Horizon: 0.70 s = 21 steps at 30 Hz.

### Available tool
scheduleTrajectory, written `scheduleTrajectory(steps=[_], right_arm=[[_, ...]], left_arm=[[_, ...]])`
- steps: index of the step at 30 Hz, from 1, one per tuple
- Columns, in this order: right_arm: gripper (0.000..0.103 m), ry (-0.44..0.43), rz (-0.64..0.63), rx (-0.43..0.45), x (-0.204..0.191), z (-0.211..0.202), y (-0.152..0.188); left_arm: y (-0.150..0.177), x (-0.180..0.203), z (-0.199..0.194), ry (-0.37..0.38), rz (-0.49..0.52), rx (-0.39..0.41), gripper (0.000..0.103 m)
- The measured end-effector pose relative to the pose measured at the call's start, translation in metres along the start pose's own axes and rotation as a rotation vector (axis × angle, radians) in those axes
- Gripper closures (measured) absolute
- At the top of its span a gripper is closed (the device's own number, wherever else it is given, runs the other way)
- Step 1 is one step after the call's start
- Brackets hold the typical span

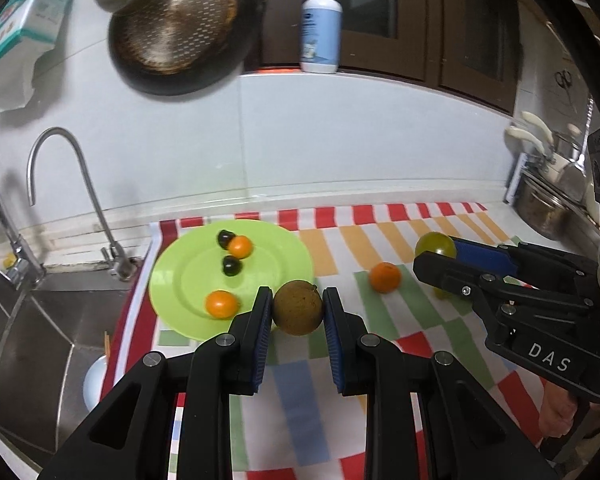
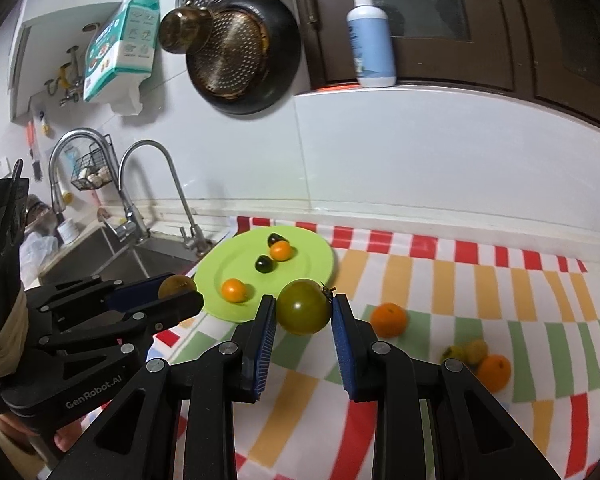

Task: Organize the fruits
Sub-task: 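Carry both green fruits onto the green plate and open both grippers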

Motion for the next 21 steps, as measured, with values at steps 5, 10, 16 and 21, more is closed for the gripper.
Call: scheduleTrajectory(steps=[5, 10, 16, 21], right_arm=[[0.073, -0.037, -0.015, -0.022, -0.012, 0.022, -0.003], [0.074, -0.067, -0.030, -0.040, -0.023, 0.044, -0.005], [0.073, -0.088, -0.045, -0.074, -0.033, 0.074, -0.003], [0.074, -0.094, -0.043, -0.120, -0.036, 0.101, 0.005]], left_arm=[[0.000, -0.018, 0.006, -0.033, -0.015, 0.001, 0.077], [0.001, -0.038, 0.015, -0.067, -0.032, -0.003, 0.077], [0.006, -0.061, 0.032, -0.096, -0.030, -0.020, 0.077], [0.013, -0.076, 0.050, -0.105, -0.022, -0.047, 0.077]])
Point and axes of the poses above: each gripper's, at about its wrist camera, not at the fingertips, and z roughly the way its jaws point, x to its right, y to its underside, the point moved 1 cm from there along z, roughly the way its jaws point, and after that the axes turned 12 degrees about x, right-handed, at the moved point
